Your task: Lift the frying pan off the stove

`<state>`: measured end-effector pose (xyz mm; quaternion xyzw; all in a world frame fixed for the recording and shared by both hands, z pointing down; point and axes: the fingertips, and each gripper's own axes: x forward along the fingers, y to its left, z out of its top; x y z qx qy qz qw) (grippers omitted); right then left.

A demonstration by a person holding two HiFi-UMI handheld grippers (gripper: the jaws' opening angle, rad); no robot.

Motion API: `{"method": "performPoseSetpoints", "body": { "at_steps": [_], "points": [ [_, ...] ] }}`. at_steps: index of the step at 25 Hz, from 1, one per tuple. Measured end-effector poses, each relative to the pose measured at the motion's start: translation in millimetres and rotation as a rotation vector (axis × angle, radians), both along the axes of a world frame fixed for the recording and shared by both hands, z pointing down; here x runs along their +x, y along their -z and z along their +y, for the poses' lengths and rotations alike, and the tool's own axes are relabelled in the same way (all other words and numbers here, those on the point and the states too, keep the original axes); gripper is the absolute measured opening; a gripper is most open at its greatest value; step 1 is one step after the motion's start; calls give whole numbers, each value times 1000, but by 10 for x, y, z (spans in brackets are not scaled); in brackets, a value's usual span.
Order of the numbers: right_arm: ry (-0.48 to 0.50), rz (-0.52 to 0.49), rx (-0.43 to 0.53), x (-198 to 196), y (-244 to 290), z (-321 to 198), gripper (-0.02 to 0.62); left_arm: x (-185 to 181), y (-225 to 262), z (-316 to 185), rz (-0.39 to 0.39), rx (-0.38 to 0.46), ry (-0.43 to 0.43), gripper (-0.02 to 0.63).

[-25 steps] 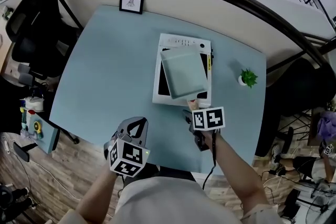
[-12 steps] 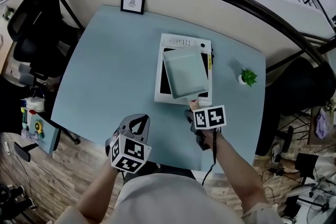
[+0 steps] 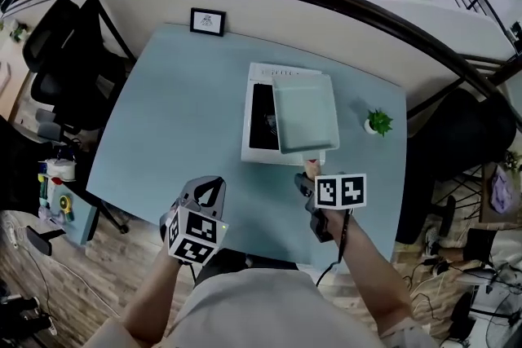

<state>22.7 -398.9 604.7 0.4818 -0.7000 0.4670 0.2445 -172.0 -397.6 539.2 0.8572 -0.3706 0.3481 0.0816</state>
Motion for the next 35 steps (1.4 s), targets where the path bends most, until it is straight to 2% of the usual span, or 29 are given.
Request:
{"method": "performPoseSetpoints", "body": {
  "at_steps": [5,9,15,18,24,27,30,35],
  "points": [
    [-20,19,117,65,534,-35,92,-68,272,-50,9,54,21,3],
    [-38,2,210,59,957,-79,92,-81,572,-158,2,129,27,3],
    [-41,30,357,60,1550,-74,93,-12,1107,-233,43,242,19,3],
    [-40,40,415,29,1781,-40,94,14,1390,-248,86,309,14,3],
    [-50,45,485,-10,2081,93,94,102,2004,-145,235,474,-40,3],
    [-48,55,514,-32,2173,177,94,87,2166,-57,270,530,-56,3],
    [-35,69,535,-39,2217,254,94,79,2178,15,294,530,-57,3],
    [-28,98,567,-31,2219,418,94,76,2005,124,294,468,-50,3]
  ]
}}
